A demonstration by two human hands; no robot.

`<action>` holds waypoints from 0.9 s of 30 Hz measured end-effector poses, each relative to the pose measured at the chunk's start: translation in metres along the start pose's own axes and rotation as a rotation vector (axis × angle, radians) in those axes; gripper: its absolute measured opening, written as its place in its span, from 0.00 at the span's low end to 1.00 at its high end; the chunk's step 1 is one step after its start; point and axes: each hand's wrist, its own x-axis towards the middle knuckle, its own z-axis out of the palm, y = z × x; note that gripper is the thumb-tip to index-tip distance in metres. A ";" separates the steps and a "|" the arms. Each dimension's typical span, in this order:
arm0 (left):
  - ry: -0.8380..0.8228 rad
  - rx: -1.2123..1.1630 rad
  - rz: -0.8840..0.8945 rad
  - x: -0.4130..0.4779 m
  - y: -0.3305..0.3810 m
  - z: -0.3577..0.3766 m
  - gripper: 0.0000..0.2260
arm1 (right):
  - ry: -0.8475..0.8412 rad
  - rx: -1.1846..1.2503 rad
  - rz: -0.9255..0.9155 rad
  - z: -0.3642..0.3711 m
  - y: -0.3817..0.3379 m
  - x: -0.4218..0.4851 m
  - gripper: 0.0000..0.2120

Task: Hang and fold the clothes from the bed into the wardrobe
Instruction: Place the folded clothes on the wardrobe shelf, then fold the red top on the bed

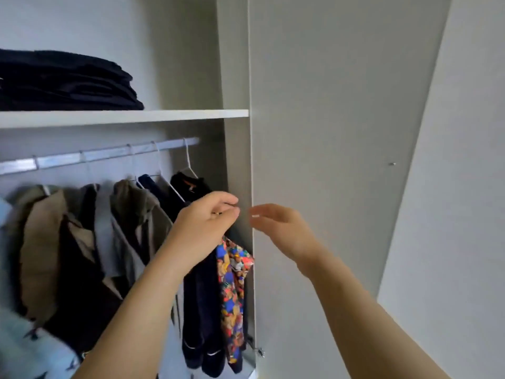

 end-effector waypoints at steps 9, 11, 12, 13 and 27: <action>-0.458 -0.073 -0.030 -0.099 0.056 0.191 0.06 | 0.403 0.010 0.351 -0.133 0.091 -0.191 0.08; -0.570 -0.106 -0.040 -0.133 0.077 0.234 0.06 | 0.509 0.024 0.406 -0.164 0.106 -0.246 0.07; -0.631 -0.126 -0.045 -0.152 0.088 0.255 0.05 | 0.562 0.031 0.435 -0.179 0.112 -0.276 0.07; -0.693 -0.146 -0.053 -0.174 0.101 0.276 0.05 | 0.613 0.036 0.468 -0.194 0.118 -0.306 0.07; -1.534 -0.170 0.179 -0.496 0.260 0.490 0.06 | 1.451 0.143 0.869 -0.279 0.152 -0.703 0.06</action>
